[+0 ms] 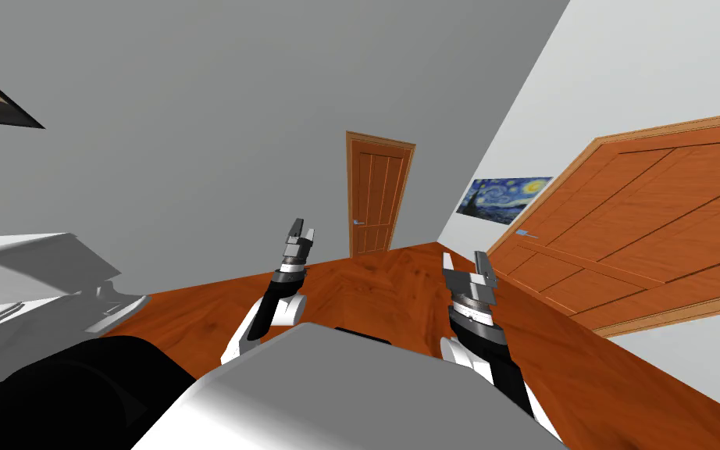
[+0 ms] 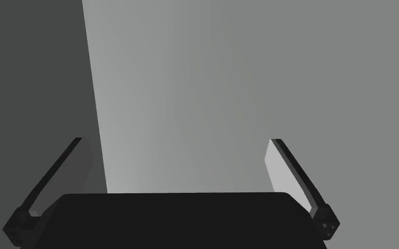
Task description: Pull the door open
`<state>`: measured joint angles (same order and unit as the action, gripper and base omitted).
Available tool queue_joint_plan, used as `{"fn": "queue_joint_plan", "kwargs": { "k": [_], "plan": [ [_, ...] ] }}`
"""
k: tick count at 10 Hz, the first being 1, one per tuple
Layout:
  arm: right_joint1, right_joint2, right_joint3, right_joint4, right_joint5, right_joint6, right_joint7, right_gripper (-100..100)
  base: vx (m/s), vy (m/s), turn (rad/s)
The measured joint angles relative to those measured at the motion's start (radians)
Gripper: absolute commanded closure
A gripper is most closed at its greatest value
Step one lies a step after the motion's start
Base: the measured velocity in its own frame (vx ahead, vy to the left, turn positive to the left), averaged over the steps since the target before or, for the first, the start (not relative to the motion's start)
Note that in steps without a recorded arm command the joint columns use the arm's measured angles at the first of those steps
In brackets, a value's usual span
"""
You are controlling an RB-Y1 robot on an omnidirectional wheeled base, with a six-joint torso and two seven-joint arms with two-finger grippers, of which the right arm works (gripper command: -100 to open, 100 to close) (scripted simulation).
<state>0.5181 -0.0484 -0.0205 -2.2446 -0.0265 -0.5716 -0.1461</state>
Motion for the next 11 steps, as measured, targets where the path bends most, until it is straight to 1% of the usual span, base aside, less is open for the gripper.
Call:
{"fn": "queue_joint_plan", "kwargs": {
  "k": [2,4,5,6,9,11],
  "plan": [
    [-0.015,-0.006,0.002,0.048,0.003,-0.012,-0.001,-100,0.155,0.077,0.058],
    [-0.031,-0.021,-0.005,0.100,0.001,-0.021,-0.008,-100,0.136,0.082,0.079],
    [-0.043,-0.025,-0.007,0.123,0.000,-0.023,-0.010,-100,0.114,0.047,0.053],
    [-0.048,-0.027,-0.005,0.145,0.002,-0.027,-0.011,-100,0.107,0.032,0.073],
    [-0.078,-0.037,-0.005,0.214,0.005,-0.031,-0.013,-100,0.115,0.040,0.072],
    [-0.087,-0.041,-0.003,0.252,0.007,-0.042,-0.015,-100,0.087,0.029,0.053]
  ]
}}
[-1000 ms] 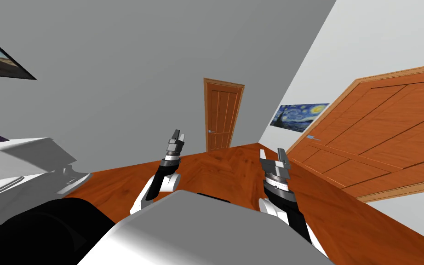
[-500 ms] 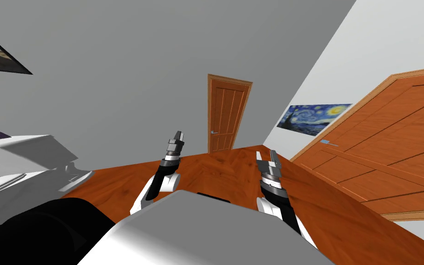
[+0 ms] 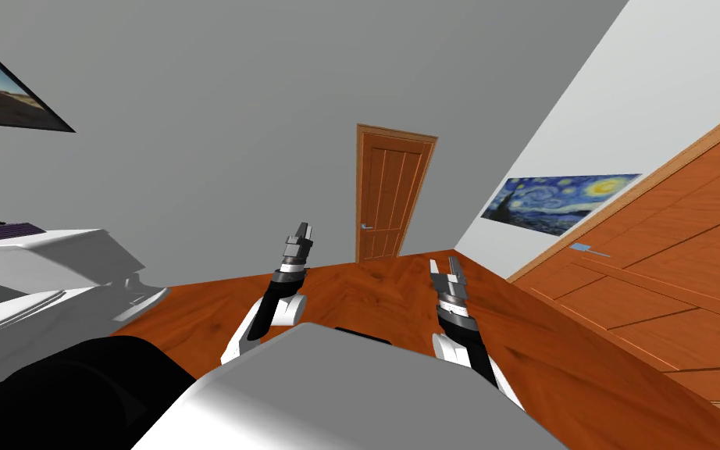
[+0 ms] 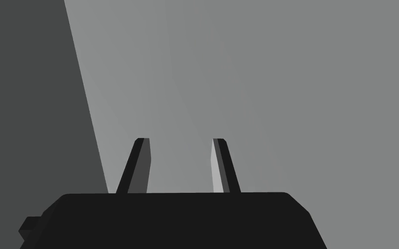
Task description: Pull the door open
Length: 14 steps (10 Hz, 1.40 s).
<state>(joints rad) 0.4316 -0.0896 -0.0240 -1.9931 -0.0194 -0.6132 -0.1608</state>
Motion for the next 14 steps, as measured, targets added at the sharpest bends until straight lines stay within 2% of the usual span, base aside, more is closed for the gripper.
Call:
{"fn": "queue_joint_plan", "kwargs": {
  "k": [6,9,14],
  "plan": [
    [-0.043,-0.019,-0.004,0.124,0.002,-0.021,-0.009,-100,0.100,0.030,0.065],
    [-0.060,-0.022,0.000,0.191,0.007,-0.038,-0.009,-100,0.097,0.035,0.072],
    [-0.104,-0.043,-0.007,0.309,0.006,-0.055,-0.022,-100,0.108,0.033,0.074]
  ]
}}
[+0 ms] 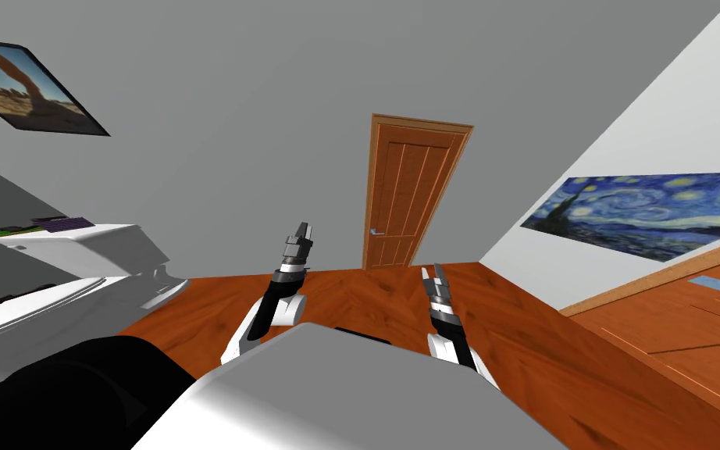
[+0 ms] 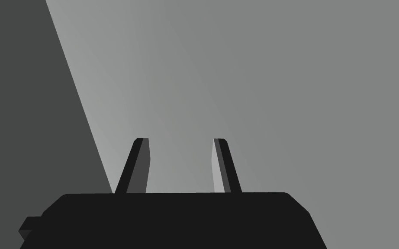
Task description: Pull the door open
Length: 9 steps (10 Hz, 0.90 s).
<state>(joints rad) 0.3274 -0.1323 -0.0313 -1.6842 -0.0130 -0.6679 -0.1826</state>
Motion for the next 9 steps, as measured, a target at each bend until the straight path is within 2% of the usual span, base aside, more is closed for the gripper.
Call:
{"fn": "queue_joint_plan", "kwargs": {
  "k": [9],
  "plan": [
    [-0.078,-0.021,-0.001,0.225,0.008,-0.038,-0.010,-100,0.107,0.028,0.073]
  ]
}}
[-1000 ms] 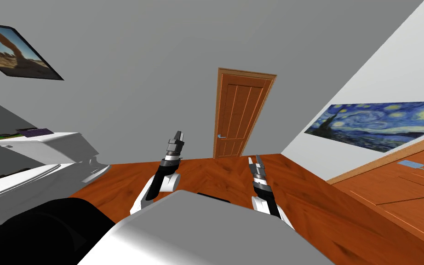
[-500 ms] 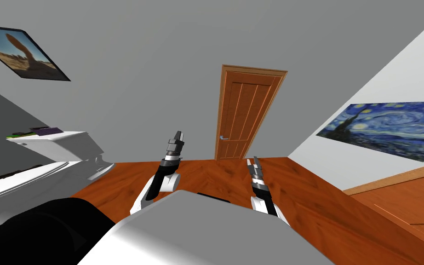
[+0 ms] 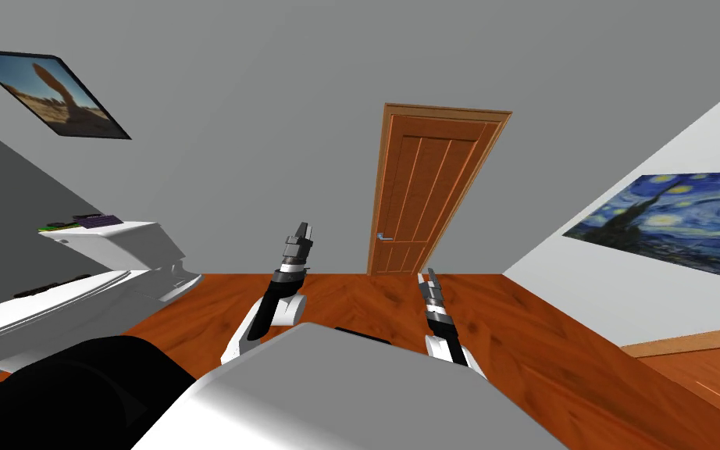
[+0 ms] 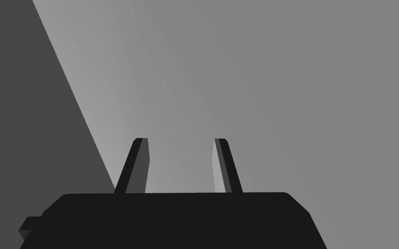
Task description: Pull the door open
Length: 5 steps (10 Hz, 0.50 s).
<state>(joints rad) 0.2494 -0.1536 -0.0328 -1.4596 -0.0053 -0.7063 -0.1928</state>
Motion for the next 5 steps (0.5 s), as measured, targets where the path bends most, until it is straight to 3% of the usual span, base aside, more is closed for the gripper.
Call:
{"fn": "queue_joint_plan", "kwargs": {
  "k": [5],
  "plan": [
    [-0.043,-0.015,-0.002,0.125,0.003,-0.023,-0.009,-100,0.108,0.020,0.076]
  ]
}}
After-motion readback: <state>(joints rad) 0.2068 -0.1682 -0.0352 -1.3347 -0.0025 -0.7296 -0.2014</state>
